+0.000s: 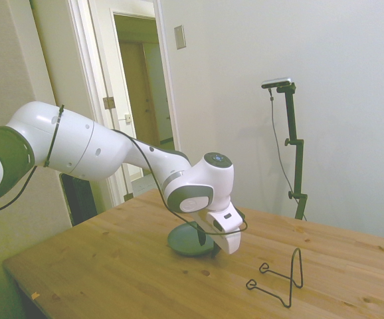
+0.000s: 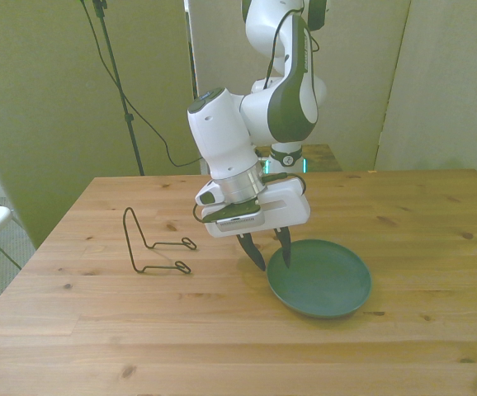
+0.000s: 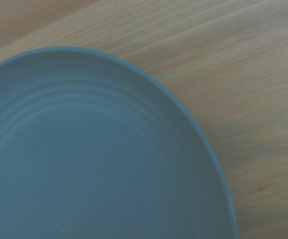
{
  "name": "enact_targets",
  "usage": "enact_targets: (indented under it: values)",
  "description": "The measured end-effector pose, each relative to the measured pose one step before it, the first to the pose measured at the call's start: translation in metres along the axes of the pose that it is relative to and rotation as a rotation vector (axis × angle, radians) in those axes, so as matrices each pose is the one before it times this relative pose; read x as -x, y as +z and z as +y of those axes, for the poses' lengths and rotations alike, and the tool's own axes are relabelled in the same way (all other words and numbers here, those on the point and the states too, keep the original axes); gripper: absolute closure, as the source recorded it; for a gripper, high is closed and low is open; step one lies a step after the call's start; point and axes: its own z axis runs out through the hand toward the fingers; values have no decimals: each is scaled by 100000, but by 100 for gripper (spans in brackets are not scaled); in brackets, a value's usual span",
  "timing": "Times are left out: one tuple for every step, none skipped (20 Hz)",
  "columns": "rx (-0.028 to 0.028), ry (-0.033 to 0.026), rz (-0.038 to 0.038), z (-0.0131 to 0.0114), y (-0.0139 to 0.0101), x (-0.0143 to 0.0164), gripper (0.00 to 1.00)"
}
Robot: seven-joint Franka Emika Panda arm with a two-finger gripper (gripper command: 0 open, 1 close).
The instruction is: Load the plate
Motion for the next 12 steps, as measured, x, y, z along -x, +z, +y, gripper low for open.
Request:
enact_targets:
  values:
    - [73,31,-60,19,56,-8,100]
    - [68,27,-53,17,54,-10,100]
    - [70,26,-56,18,55,-8,100]
    - [79,1,-67,26,56,-1,100]
    - [81,15,-73,32,52,6,100]
    - [81,29,-81,31,52,14,100]
    - [90,33,-92,36,57,19,100]
    - [70,25,-67,28,42,15,100]
    - [51,17,-51,20,33,13,100]
    - [-68,-36,47,-23,-42,9,100]
    - [-180,-94,129,-55,-130,28,100]
    - [-171,-81,116,-37,-140,41,100]
